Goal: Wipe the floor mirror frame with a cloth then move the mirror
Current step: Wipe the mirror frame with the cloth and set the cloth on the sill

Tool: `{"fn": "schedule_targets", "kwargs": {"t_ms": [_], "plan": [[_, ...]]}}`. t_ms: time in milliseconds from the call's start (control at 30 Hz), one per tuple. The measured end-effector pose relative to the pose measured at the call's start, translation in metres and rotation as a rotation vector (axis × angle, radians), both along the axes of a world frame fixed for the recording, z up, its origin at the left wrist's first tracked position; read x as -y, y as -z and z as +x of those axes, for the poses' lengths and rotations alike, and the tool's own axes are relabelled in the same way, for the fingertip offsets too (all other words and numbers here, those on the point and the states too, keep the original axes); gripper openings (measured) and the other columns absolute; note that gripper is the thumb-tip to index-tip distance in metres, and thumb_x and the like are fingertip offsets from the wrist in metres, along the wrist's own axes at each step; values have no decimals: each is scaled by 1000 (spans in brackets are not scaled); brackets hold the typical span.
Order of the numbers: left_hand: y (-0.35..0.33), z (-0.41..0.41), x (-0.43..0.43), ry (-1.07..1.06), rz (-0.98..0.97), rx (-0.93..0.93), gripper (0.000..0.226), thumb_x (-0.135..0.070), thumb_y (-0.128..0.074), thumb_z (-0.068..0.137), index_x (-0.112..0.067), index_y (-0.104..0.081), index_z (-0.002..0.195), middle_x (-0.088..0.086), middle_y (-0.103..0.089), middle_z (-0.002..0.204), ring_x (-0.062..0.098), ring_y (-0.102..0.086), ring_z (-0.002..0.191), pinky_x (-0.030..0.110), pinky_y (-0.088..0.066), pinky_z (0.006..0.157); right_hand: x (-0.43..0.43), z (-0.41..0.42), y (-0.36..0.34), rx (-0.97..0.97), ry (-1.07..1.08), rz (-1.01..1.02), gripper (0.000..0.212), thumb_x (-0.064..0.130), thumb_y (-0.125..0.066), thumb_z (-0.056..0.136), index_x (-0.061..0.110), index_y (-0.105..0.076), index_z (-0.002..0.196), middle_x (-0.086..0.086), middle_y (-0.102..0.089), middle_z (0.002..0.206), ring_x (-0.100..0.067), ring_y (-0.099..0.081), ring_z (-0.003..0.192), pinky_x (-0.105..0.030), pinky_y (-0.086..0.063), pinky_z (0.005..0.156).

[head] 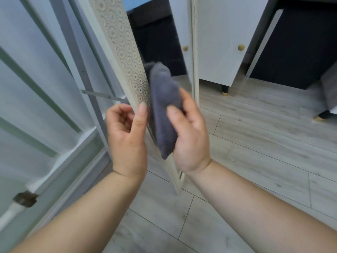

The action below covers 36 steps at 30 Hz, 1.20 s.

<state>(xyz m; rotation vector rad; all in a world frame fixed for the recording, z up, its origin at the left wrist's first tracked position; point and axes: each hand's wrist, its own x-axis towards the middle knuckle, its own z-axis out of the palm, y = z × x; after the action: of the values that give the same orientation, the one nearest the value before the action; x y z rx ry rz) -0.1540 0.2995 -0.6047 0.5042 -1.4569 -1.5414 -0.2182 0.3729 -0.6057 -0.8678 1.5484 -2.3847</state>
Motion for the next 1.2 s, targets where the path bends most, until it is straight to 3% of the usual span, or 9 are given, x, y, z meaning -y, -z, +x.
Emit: {"fn": "schedule_targets", "kwargs": {"t_ms": [67, 167, 433, 567, 733, 867, 967, 1133, 1200], "plan": [[6, -1, -1, 35, 100, 11, 32, -52, -57, 77, -25, -48, 90, 0, -49, 89, 10, -49, 84, 30, -42, 84, 1, 15, 18, -376, 145, 168, 36, 21, -50, 96, 11, -53, 131, -12, -47, 134, -21, -47, 130, -33, -34, 113], [7, -4, -7, 95, 203, -32, 36, -55, -56, 75, -26, -45, 93, -7, -48, 90, 9, -47, 90, 34, -38, 92, 1, 18, 70, -434, 233, 308, 44, 40, -33, 101, 16, -44, 136, -9, -40, 139, -19, -41, 134, -29, -30, 114], [17, -15, -13, 175, 129, 168, 53, -57, -74, 69, -22, -57, 105, -17, -66, 93, -3, -64, 91, 19, -45, 85, -16, 8, 171, 370, 147, 681, 36, 26, -36, 100, 20, -48, 134, -7, -48, 130, -18, -49, 119, -41, -40, 109], [21, -22, -13, 147, 59, 194, 21, -43, -71, 83, -29, -60, 70, -18, -63, 67, 0, -61, 72, 17, -48, 73, 10, -18, 103, 222, 226, 495, 43, 29, -44, 93, 13, -54, 132, -2, -46, 129, -12, -44, 121, -24, -32, 111], [22, -25, -14, 133, -53, 159, 33, -28, -58, 96, -26, -64, 129, -18, -66, 127, -8, -55, 123, 10, -42, 102, 41, -64, 44, -227, 300, 332, 55, 44, -34, 94, 22, -40, 144, -3, -33, 147, -15, -31, 139, -26, -24, 118], [21, -26, -16, 31, -24, 219, 15, -28, -61, 94, -38, -71, 88, -12, -75, 80, -14, -57, 61, 4, -44, 62, 51, -102, 91, 127, 378, 422, 55, 40, -33, 98, 18, -35, 148, -8, -33, 152, -22, -32, 142, -41, -25, 122], [27, -25, -15, 1, -97, 265, 51, -19, -61, 96, -24, -51, 46, -16, -58, 42, -5, -54, 43, 4, -33, 47, 46, -101, 127, 409, 324, 471, 62, 51, -34, 90, 22, -37, 145, -8, -41, 148, -24, -41, 137, -48, -33, 117], [22, -29, -15, 81, -152, 192, 21, -16, -56, 99, -20, -73, 111, 3, -76, 103, 13, -67, 108, 13, -49, 89, 46, -72, 77, 245, 294, 347, 54, 45, -44, 93, 29, -41, 144, 0, -36, 153, -15, -35, 142, -31, -29, 120], [29, -29, -10, 48, -161, 192, 22, -20, -59, 98, -30, -77, 90, -19, -74, 91, -3, -67, 94, 17, -50, 84, 53, -82, 42, -1, 309, 237, 45, 24, -43, 102, 21, -39, 147, 0, -32, 156, -10, -29, 144, -5, -22, 112]]}}
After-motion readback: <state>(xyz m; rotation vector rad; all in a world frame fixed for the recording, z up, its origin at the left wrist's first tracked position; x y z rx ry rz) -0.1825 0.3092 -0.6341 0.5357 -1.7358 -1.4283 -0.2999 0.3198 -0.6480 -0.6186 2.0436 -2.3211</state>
